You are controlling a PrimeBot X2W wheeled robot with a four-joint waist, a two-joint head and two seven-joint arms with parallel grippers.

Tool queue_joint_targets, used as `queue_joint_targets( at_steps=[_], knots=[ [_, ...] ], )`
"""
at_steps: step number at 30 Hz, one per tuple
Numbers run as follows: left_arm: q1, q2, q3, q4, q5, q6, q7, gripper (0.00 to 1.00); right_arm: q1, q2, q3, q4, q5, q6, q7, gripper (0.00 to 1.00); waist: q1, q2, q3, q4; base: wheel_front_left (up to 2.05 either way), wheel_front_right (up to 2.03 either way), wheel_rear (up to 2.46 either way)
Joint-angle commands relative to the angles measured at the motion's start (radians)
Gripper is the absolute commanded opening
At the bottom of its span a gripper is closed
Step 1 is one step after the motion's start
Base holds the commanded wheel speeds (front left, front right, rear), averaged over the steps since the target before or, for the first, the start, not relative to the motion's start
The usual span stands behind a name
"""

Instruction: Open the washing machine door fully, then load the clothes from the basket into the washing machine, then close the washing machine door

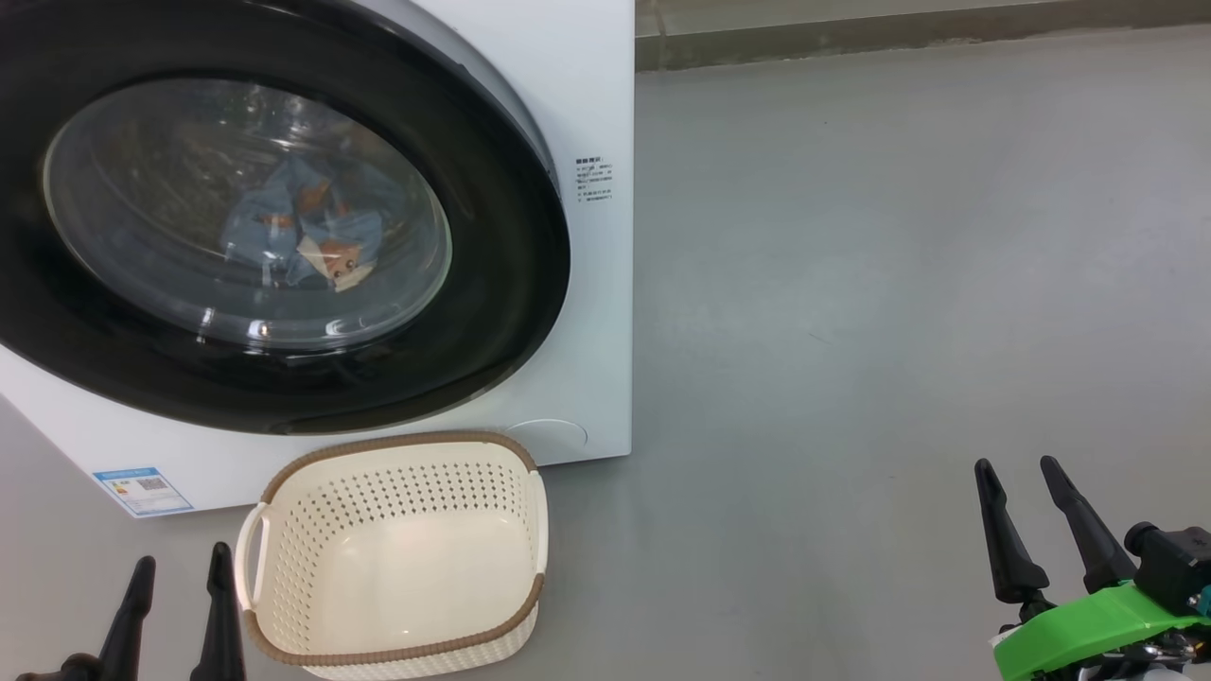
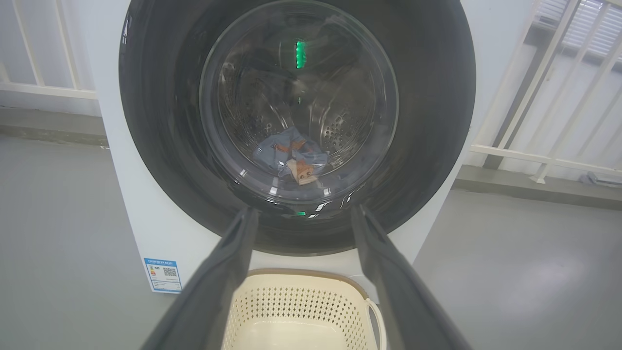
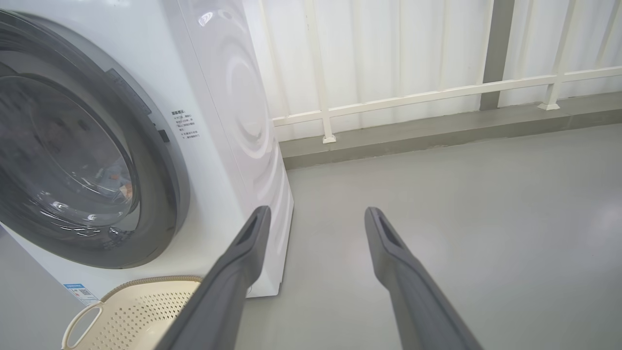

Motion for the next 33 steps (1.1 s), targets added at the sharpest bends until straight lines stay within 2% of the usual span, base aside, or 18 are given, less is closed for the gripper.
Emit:
queue_joint_targets(
  at_steps=[1,2,3,9,14,33],
  knots=[
    [-0.012,0.014,0.040,-0.018,0.009,0.001,-0.006,1.00,-0.006,-0.013,0.019,-0.027,-0.006,0.000,-0.005,1.00,0.0000,-0.0001,0.001,-0.001,0.00,0.00,0.00],
    [-0.012,0.013,0.041,-0.017,0.008,0.001,-0.006,1.00,-0.007,-0.013,0.020,-0.028,-0.006,0.000,-0.005,1.00,0.0000,-0.0001,0.001,-0.002,0.00,0.00,0.00],
    [0.000,-0.003,0.001,0.003,-0.001,0.000,0.000,0.00,0.000,0.002,0.001,0.001,-0.001,0.000,0.000,0.00,0.0000,-0.0001,0.001,-0.002,0.00,0.00,0.00],
    [0.008,-0.052,-0.011,0.065,-0.006,0.000,0.002,0.00,0.018,0.049,0.007,0.067,0.004,0.000,0.003,0.00,0.0000,-0.0001,0.001,-0.001,0.00,0.00,0.00],
    [0.002,-0.055,-0.006,0.063,-0.053,0.001,0.018,0.00,0.014,0.054,0.000,0.064,0.052,0.000,0.017,0.00,0.0011,-0.0001,-0.001,0.003,0.00,0.00,0.00],
    [-0.019,-0.069,0.005,0.049,-0.223,0.006,0.070,0.00,-0.003,0.068,-0.024,0.050,0.223,0.000,0.068,0.00,0.0000,-0.0001,-0.001,0.016,0.00,0.00,0.00]
  ],
)
